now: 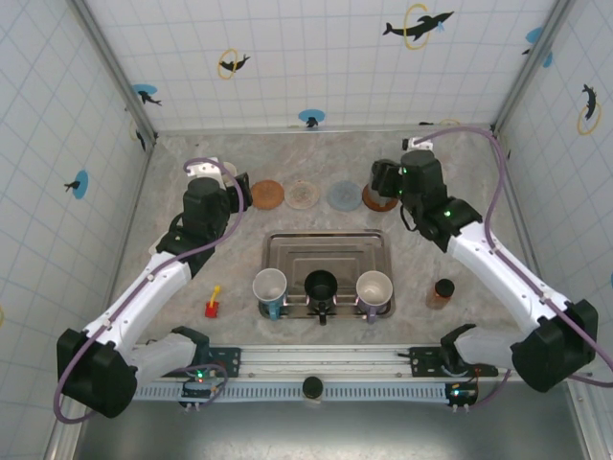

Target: Place the cup by the coaster

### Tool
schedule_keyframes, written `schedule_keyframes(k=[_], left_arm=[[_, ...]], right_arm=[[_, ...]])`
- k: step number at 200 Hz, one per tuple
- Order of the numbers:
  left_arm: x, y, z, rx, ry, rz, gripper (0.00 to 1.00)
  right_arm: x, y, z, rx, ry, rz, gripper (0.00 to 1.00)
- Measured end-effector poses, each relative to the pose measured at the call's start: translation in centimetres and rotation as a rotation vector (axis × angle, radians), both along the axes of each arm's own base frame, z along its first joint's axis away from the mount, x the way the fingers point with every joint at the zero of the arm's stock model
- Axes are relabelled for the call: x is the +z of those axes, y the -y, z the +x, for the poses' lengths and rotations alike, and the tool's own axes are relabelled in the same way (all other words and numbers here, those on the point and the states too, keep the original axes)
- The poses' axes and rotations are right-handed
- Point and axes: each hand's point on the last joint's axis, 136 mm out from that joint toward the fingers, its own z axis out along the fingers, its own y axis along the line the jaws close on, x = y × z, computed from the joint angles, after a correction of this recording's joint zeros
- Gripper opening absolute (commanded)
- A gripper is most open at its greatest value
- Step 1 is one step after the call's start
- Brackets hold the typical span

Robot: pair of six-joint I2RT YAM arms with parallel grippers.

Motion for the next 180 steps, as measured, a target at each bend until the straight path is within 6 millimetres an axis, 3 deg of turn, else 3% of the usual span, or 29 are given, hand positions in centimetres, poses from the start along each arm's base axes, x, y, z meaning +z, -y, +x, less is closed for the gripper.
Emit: schedule_keyframes(k=[50,78,106,180], left_arm=[[-1.0,0.5,0.4,-0.013,-0.028,0.002,0.70],[-1.0,0.8,0.4,-0.029,-0.027,-0.008,0.70],[-0.8,0.9,0.3,-0.038,-0.025,-0.013,0.70],[1.2,1.3,-1.2,-0.091,-0.004,-0.044,0.69]], right_arm=[[-2.8,-4.8,-1.1,0.079,-0.057,0.053,0.76],[-1.9,-7.6,-1.7,0.138,-0.054,0.054,0.76],[-0.4,-7.9,-1.7,0.140,-0.029,0.078,0.76],[0.5,-8.5,-2.1,0.142,-0.009,0.108,0.76]])
